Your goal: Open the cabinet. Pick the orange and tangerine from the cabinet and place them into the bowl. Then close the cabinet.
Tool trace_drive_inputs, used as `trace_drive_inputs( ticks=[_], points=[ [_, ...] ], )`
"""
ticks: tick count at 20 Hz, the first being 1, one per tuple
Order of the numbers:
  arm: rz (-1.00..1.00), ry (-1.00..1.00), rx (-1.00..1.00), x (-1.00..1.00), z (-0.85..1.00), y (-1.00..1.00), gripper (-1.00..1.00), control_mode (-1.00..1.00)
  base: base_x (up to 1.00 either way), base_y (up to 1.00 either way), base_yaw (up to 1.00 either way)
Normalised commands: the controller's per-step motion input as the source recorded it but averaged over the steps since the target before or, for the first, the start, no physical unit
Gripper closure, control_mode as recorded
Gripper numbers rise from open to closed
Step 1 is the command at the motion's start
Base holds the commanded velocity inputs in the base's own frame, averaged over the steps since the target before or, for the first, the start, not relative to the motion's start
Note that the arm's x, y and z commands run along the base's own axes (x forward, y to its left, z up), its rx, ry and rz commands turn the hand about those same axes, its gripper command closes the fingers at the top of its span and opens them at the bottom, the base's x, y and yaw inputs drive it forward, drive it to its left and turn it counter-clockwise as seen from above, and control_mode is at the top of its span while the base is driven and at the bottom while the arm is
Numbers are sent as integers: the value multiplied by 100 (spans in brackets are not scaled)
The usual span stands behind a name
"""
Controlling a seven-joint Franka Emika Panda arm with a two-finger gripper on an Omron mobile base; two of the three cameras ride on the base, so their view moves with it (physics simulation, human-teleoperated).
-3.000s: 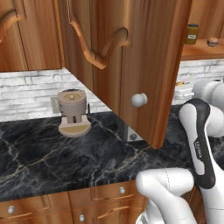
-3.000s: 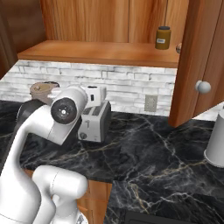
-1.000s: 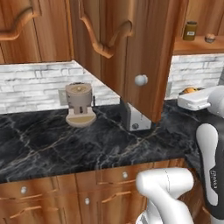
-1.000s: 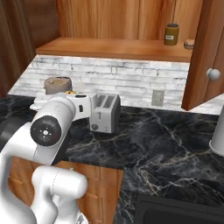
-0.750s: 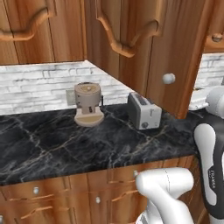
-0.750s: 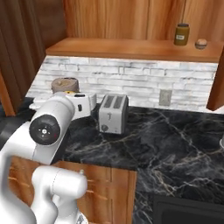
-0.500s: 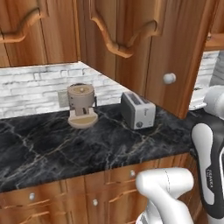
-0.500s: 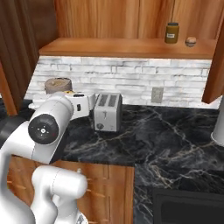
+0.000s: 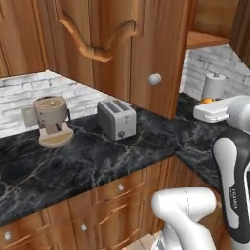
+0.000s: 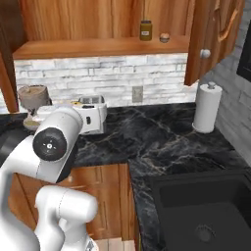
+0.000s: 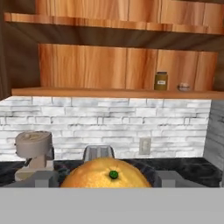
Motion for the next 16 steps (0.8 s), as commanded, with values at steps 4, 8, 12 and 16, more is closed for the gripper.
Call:
trace_drive_inputs(
  ticks=[4, 8, 12, 16],
  points=[
    [0, 0, 0, 0, 0, 0, 100, 100, -74, 32, -50],
    [0, 0, 0, 0, 0, 0, 100, 100, -74, 31, -53],
    [0, 0, 0, 0, 0, 0, 100, 100, -73, 32, -58],
    [0, 0, 0, 0, 0, 0, 100, 100, -69, 40, -60]
  ],
)
